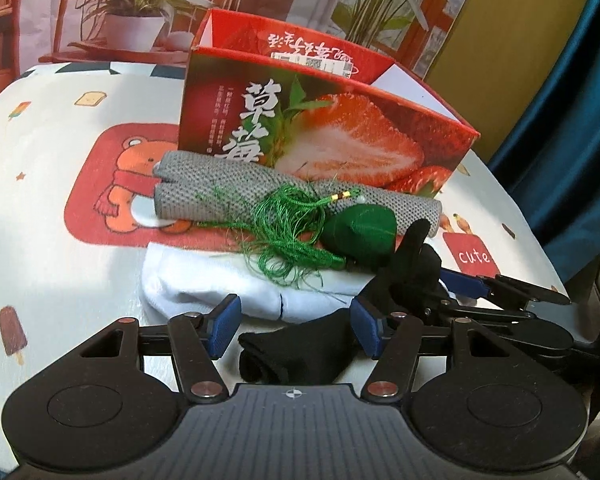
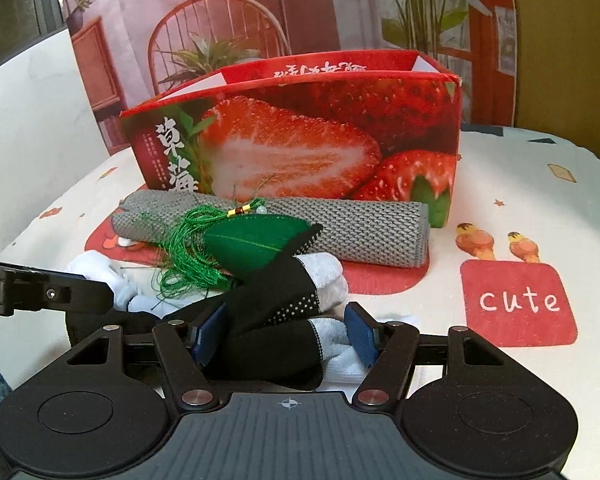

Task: Organize soft objects
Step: 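Close the left gripper on the black glove while the right gripper grips its cuff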

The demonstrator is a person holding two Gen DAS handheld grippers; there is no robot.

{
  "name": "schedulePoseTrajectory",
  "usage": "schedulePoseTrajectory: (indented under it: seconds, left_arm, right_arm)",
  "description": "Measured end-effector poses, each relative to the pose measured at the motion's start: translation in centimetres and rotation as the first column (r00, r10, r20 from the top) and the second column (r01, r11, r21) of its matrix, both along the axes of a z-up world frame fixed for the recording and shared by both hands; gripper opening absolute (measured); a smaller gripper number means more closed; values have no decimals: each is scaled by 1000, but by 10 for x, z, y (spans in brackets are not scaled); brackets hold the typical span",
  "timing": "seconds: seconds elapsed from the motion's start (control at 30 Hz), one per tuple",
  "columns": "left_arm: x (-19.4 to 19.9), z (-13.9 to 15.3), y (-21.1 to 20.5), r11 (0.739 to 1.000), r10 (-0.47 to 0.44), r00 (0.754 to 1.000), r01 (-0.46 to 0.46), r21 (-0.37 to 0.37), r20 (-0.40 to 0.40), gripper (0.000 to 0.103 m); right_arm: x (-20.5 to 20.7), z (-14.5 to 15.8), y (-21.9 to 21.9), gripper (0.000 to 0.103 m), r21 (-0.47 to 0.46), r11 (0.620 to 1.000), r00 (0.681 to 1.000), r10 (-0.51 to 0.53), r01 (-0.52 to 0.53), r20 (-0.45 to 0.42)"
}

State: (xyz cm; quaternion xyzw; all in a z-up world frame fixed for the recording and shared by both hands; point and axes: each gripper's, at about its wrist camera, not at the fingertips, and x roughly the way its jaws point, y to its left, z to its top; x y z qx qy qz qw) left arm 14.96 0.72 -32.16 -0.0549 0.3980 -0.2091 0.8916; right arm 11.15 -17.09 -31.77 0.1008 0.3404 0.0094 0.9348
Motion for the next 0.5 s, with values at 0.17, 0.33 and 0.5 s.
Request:
schedulePoseTrajectory:
  seconds: [0.17, 0.33, 0.5]
  left_arm:
    - [-5, 0, 10, 999, 33, 999, -33, -5, -18, 53]
    - [-11, -3, 14, 998, 53, 997, -54, -12, -49, 52]
    - [-15, -8, 12, 998, 60, 995, -60, -3, -78, 52]
  right_arm:
    - [-3, -4, 2, 57, -11, 1000, 1000, 19, -18, 20]
    - [-6, -6, 1, 56, -15, 999, 998, 32, -32, 44]
    - [-8, -8, 0, 56, -12, 999, 997, 42, -42, 63]
